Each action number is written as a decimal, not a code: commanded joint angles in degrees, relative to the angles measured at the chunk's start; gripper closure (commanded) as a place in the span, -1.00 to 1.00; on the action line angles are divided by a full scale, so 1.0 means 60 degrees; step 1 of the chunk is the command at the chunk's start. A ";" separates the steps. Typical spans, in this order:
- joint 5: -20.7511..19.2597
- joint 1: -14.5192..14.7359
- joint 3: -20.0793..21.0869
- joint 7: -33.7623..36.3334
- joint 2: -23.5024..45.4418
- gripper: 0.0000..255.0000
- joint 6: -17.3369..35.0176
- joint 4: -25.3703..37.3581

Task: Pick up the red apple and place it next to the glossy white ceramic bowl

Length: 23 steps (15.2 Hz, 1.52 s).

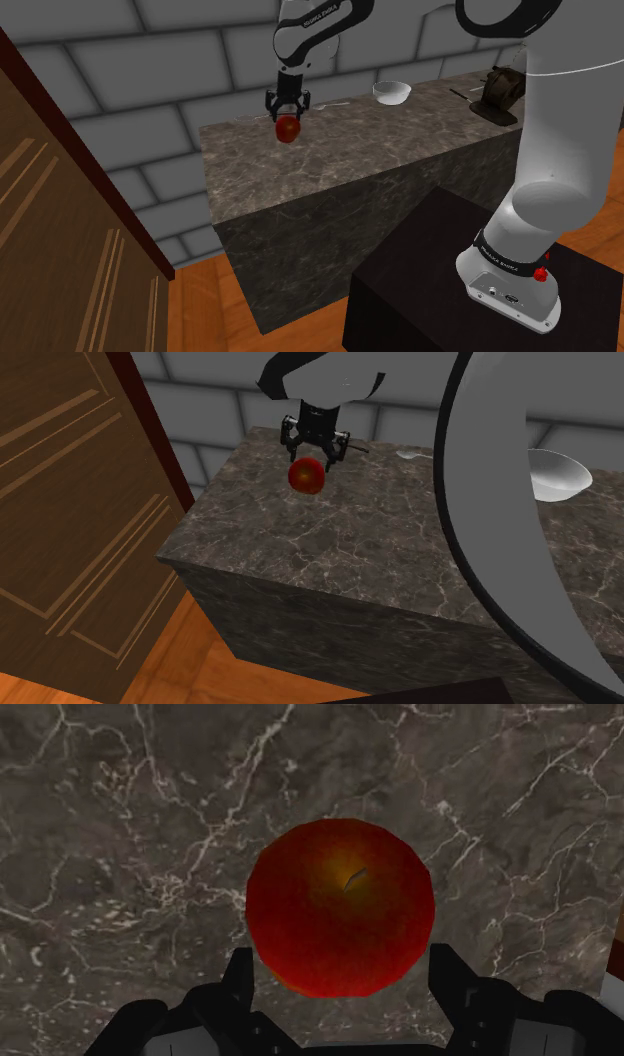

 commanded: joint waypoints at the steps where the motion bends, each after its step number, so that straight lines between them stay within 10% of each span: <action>1: 0.0003 -0.0006 0.0002 0.0012 -0.0107 1.00 -0.0205 0.0098; 23: -0.0048 -0.0001 0.0010 0.0240 -0.0510 1.00 -0.2849 0.2350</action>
